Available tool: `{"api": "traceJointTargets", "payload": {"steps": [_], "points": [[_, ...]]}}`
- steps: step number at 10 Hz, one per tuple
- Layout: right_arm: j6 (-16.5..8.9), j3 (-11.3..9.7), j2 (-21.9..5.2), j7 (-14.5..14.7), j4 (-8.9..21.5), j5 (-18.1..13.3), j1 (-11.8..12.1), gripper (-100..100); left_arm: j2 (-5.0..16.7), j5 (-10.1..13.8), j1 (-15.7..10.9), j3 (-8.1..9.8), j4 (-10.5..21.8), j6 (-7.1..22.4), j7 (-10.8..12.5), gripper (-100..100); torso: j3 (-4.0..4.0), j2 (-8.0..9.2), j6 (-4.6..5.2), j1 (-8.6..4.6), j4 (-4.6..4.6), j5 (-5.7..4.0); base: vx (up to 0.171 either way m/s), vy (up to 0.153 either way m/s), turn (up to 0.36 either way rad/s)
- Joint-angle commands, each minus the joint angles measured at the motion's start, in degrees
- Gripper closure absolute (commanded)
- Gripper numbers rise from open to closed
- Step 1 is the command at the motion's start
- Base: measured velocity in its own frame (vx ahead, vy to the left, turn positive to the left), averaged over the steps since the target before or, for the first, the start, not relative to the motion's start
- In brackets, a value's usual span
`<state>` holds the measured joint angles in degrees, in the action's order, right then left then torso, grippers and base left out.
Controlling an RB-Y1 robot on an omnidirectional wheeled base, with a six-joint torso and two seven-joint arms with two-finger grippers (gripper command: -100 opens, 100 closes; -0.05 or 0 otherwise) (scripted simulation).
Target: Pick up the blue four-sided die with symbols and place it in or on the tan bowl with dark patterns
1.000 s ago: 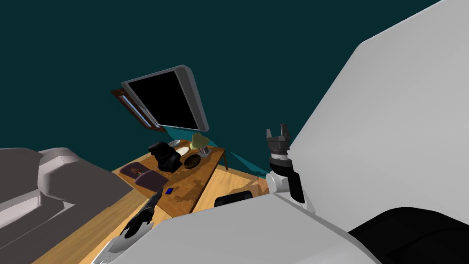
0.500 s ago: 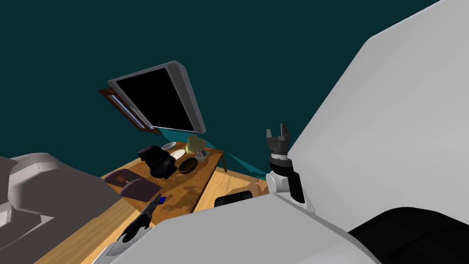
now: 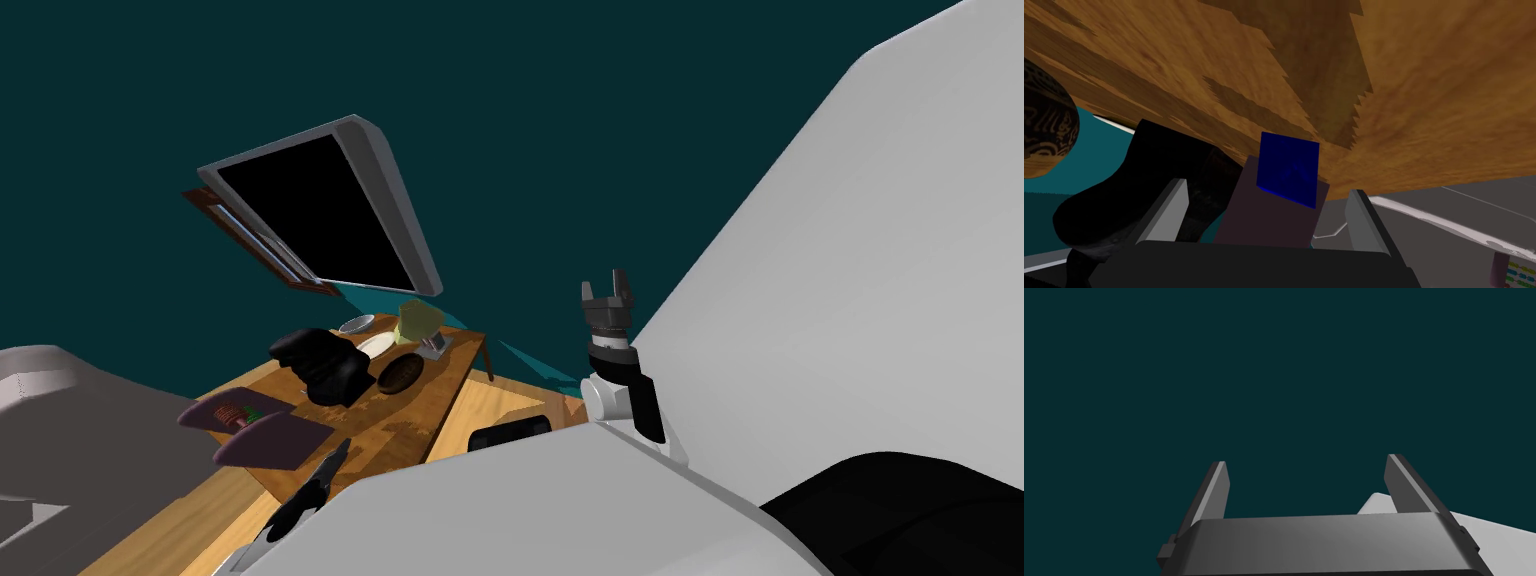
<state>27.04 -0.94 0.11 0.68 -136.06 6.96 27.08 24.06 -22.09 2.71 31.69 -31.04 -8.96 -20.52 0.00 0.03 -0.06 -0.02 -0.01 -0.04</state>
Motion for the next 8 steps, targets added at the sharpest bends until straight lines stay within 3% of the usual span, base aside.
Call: {"api": "traceJointTargets", "payload": {"steps": [1,2,3,5,8], "points": [[0.0,0.0,0.0,0.0,0.0,0.0,0.0,0,-0.64,-1.94,0.6,-0.93,-1.31,-0.34,1.24,-100,0.0,0.0,0.0,0.0,0.0,0.0,0.06,0.027,0.24],[0.0,0.01,0.0,0.0,0.0,0.0,0.01,0,-1.28,-3.88,1.19,-1.86,-2.62,-0.69,2.49,-100,-0.04,-0.08,-0.06,0.09,-0.01,0.02,0.118,0.048,0.332],[0.0,0.01,-0.01,0.0,0.0,0.0,0.02,0,-1.28,-3.89,1.19,-1.86,-2.62,-0.69,2.49,-100,-0.13,-0.24,-0.05,0.16,-0.05,0.04,0.109,0.03,0.102],[0.0,0.01,-0.01,0.0,0.0,0.0,0.02,0,-2.56,-7.72,2.39,-3.72,-5.24,-1.37,4.97,-100,-0.17,-0.31,-0.03,0.18,-0.07,0.04,0.125,0.056,0.283],[0.0,0.01,-0.01,0.0,0.0,0.0,0.01,0,-3.2,-9.72,2.99,-4.64,-6.54,-1.71,6.22,-100,-0.13,-0.23,-0.02,0.14,-0.05,0.04,0.087,0.019,0.134]]}}
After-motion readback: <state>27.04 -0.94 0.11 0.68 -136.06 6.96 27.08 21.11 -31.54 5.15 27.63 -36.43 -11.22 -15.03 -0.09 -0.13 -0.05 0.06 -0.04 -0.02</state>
